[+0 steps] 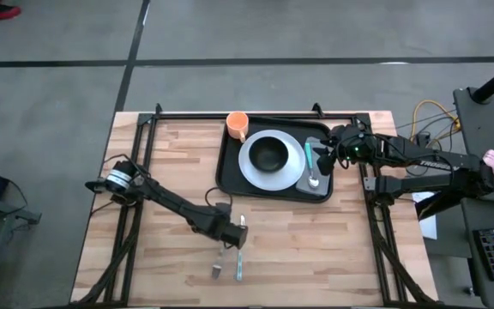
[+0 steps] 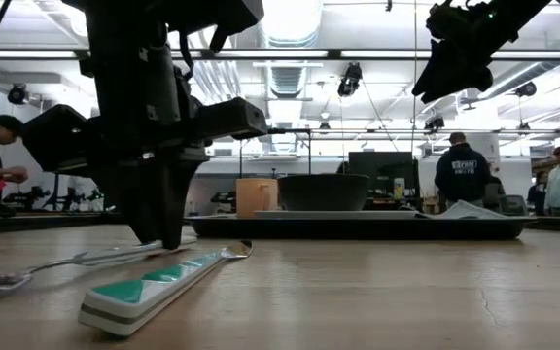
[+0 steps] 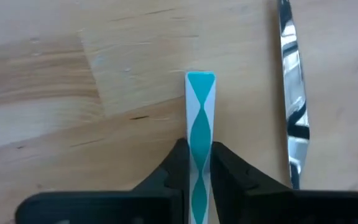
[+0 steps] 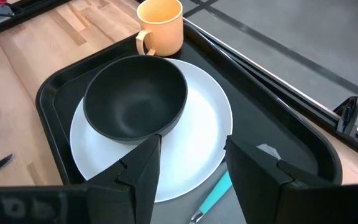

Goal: Set up tray
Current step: Put the green and white fork on the gray napkin to the right of the green spoon on the black tray

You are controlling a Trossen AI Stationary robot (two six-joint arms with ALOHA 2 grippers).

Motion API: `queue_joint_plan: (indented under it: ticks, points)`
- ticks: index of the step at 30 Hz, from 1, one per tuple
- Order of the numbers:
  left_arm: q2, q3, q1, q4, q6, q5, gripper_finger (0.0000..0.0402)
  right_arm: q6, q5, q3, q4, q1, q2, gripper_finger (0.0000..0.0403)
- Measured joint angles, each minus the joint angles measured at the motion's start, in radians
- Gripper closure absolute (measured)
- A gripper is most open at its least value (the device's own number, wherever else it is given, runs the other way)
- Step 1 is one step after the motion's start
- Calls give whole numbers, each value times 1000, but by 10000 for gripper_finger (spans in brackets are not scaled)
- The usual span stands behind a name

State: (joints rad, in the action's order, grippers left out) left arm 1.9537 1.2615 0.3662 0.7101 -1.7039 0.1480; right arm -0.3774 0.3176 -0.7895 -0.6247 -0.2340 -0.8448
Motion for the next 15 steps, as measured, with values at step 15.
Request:
queue_joint_plan:
  ticks: [15]
  points:
    - [-48,40,-22,51,226,-50,380,37,0,0,-8,0,23,234]
